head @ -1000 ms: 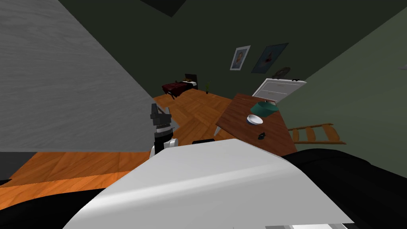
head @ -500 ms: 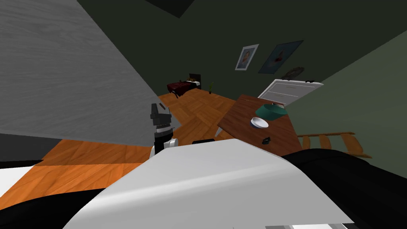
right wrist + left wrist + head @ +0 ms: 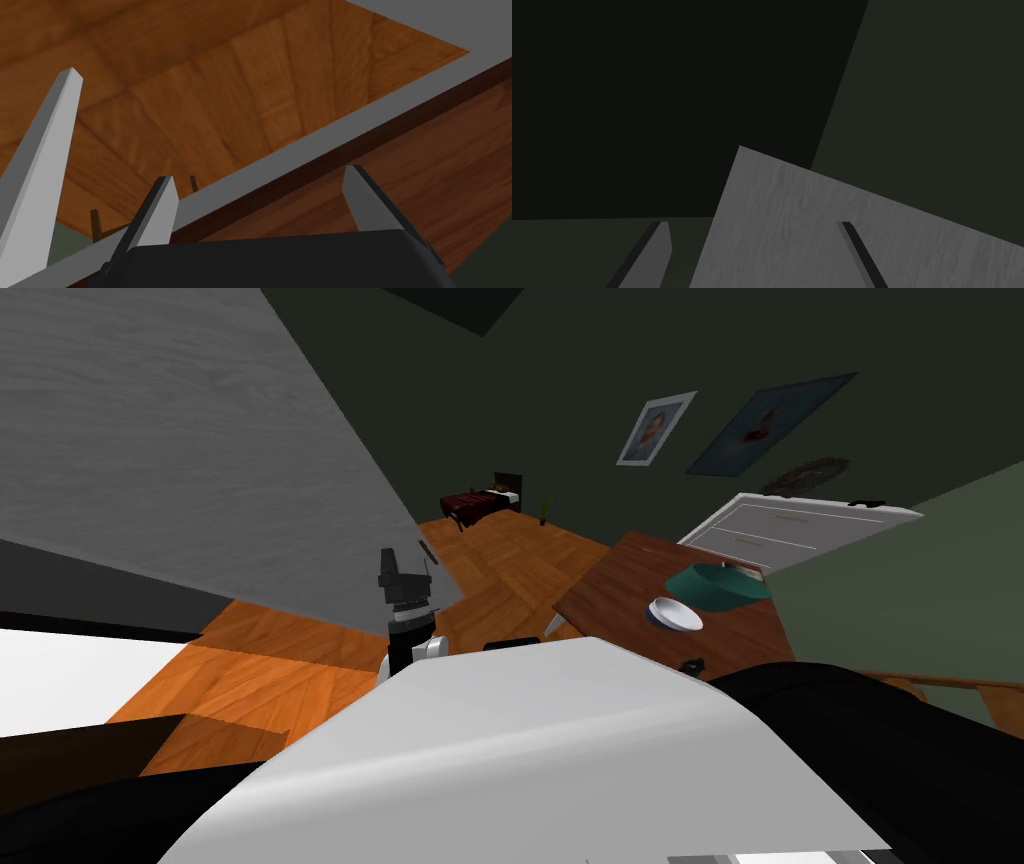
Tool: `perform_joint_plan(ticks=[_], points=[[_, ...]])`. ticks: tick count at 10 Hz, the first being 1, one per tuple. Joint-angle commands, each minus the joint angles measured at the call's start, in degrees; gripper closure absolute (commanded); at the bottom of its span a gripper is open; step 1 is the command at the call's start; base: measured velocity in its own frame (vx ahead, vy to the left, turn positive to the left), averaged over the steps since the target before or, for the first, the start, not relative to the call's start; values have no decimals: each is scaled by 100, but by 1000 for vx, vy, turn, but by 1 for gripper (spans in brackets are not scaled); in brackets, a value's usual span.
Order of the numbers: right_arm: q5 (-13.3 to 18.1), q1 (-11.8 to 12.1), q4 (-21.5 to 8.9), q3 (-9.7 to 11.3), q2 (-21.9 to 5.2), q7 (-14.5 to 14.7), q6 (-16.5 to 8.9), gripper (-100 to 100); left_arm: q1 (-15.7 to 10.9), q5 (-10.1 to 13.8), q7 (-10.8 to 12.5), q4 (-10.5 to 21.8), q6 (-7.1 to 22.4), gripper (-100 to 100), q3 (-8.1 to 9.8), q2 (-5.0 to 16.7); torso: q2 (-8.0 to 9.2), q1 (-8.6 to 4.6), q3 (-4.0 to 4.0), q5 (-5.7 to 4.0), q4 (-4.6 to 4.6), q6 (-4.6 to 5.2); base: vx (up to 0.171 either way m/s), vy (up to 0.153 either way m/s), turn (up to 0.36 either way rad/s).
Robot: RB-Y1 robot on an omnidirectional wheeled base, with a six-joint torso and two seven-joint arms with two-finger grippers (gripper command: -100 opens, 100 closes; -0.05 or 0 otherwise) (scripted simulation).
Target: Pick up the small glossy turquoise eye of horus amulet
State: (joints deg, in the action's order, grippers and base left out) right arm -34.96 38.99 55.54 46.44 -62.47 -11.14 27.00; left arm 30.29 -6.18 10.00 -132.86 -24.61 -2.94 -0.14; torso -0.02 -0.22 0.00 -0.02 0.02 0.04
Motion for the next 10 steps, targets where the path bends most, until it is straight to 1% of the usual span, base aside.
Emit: perform_joint_plan(ticks=[1,2,4,5,6,8,10], points=[[-142,132,-286,131,-146,38,-130,-100,0,0,0,0,0,0,0,0,0,0,0,0,0,0,9,-61,319],[-142,132,-297,131,-146,38,-130,-100,0,0,0,0,0,0,0,0,-4,-7,-2,-4,0,-2,10,-56,135],[-293,222,-597,300,-368,-13,-262,-100,0,0,0,0,0,0,0,0,-7,-7,-4,-2,-1,0,11,-78,269],[-293,222,-618,300,-368,-13,-262,-100,0,0,0,0,0,0,0,1,-7,-17,-4,-4,-1,-3,7,-87,99],[-356,248,-747,369,-450,-36,-328,-100,1,0,0,0,0,0,1,0,-7,-15,-3,-7,0,5,22,-73,158],[-493,274,-1004,515,-584,-89,-498,-100,1,0,0,0,0,0,1,1,-15,-25,-8,-7,-3,-2,24,-130,310],[-520,273,-1051,545,-601,-101,-539,-100,2,0,0,0,0,0,2,1,-15,-33,-8,-13,-2,5,16,-105,115]])
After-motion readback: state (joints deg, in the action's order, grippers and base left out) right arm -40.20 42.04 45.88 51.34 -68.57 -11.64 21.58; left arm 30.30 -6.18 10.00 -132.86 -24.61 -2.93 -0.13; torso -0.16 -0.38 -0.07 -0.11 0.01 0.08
